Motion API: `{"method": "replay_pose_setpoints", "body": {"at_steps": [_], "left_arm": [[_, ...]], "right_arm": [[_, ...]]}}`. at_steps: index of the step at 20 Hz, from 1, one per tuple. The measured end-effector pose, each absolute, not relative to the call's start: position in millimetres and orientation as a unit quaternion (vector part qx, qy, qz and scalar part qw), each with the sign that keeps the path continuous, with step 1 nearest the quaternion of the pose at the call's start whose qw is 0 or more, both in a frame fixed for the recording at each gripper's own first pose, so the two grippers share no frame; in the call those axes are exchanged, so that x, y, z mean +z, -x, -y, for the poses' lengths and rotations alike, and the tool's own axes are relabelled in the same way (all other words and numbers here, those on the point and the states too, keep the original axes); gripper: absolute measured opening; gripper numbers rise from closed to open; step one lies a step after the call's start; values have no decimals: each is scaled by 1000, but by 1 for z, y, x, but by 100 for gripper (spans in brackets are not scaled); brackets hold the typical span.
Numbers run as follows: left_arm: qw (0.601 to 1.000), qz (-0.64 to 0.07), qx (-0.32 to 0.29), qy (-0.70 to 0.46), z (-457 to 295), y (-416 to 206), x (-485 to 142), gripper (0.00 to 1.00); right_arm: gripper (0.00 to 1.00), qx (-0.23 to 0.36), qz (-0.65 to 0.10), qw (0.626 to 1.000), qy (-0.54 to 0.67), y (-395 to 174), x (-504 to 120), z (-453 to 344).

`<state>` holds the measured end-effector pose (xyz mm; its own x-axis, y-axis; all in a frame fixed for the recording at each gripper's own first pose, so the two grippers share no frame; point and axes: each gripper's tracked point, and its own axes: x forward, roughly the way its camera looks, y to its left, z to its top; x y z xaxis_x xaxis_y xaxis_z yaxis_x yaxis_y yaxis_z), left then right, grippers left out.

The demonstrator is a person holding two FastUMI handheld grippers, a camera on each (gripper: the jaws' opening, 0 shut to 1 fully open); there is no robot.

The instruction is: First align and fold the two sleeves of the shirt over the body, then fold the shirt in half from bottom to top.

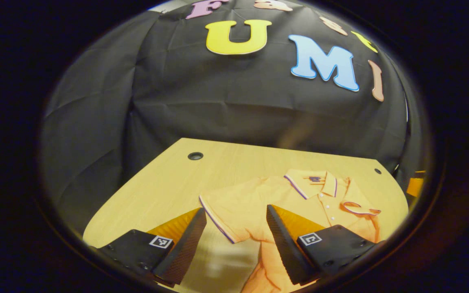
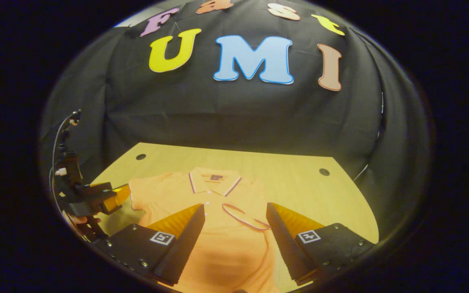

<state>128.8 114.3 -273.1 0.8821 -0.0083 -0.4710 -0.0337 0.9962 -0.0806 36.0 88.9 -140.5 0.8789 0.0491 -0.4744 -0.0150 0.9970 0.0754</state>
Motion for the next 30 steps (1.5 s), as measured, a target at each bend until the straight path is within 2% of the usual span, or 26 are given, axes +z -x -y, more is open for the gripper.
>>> {"method": "replay_pose_setpoints", "body": {"at_steps": [5,6,9,12,17,19,23,24,26,28,30], "left_arm": [[965,-258,23,35,-134,-168,-299,99],[963,-264,29,34,-138,-173,-305,95],[955,-291,42,40,-151,-189,-330,99],[949,-308,47,40,-159,-204,-351,97],[948,-316,28,23,-153,-219,-362,95],[946,-323,26,21,-148,-218,-365,99],[946,-325,14,11,-143,-222,-367,99],[945,-327,10,8,-139,-223,-367,92],[945,-327,4,7,-135,-224,-367,71],[946,-323,11,11,-134,-226,-367,43],[946,-325,12,6,-135,-224,-366,27]], "right_arm": [[94,19,-240,969,-56,-12,-123,-97],[94,18,-240,969,-58,-8,-120,-96],[94,4,-233,971,-58,2,-109,-88],[94,1,-239,969,-65,11,-106,-90],[94,10,-242,968,-60,16,-101,-101],[94,8,-239,969,-69,20,-99,-102],[94,-2,-236,968,-83,25,-98,-101],[94,-2,-237,968,-87,26,-99,-103],[94,3,-240,966,-92,27,-100,-107],[94,7,-239,967,-92,29,-101,-105],[94,7,-237,967,-91,30,-101,-102]]}}
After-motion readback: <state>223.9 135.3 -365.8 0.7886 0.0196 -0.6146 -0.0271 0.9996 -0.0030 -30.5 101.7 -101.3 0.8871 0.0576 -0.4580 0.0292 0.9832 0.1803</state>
